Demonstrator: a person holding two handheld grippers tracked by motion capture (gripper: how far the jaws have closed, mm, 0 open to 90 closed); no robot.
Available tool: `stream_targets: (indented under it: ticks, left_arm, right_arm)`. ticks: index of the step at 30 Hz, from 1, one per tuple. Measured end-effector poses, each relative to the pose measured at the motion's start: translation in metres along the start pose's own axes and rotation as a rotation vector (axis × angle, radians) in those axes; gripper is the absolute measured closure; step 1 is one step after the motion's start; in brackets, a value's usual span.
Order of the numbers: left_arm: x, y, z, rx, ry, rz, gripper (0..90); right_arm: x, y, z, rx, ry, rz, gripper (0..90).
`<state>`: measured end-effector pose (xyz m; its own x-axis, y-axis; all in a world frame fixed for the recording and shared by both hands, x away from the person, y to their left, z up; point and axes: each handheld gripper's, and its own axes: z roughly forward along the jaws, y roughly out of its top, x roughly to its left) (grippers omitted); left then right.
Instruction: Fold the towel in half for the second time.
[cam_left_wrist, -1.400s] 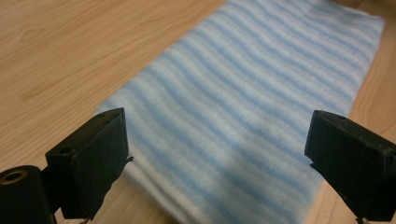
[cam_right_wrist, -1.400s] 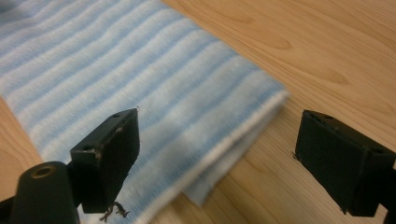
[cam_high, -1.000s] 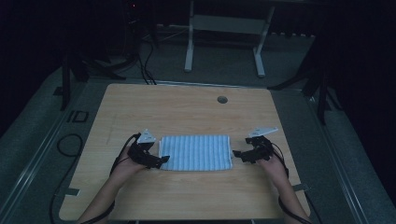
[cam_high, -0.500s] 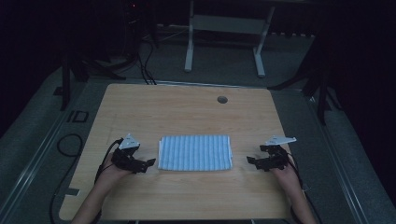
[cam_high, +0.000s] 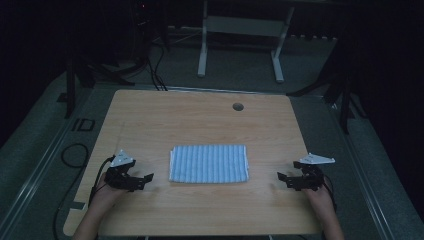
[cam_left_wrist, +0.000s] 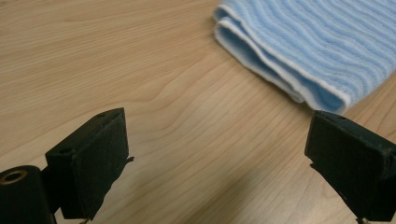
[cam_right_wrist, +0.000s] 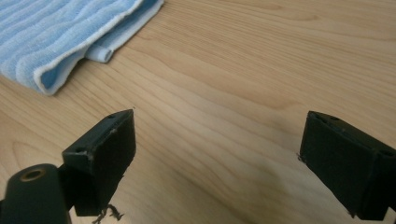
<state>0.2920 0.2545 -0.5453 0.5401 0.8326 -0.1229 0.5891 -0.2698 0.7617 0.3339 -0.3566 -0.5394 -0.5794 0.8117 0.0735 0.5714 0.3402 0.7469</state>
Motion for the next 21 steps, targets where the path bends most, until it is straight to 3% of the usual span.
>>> stream_targets:
  ticks: [5,11,15,21]
  left_arm:
    - [0.009,-0.006,-0.010,-0.017,0.034,-0.023,6.3]
    - [0.018,-0.013,-0.021,-0.076,0.065,-0.066,6.3]
    - [0.021,-0.017,-0.026,-0.090,0.077,-0.088,6.3]
    - [0.021,-0.020,-0.023,-0.077,0.084,-0.085,6.3]
  right_arm:
    - [-0.006,-0.007,-0.010,-0.031,-0.039,0.024,10.4]
    - [-0.011,-0.009,-0.016,-0.090,-0.075,0.045,10.5]
    - [-0.011,-0.010,-0.015,-0.086,-0.083,0.044,10.5]
    - [-0.008,-0.009,-0.012,-0.073,-0.112,0.024,10.5]
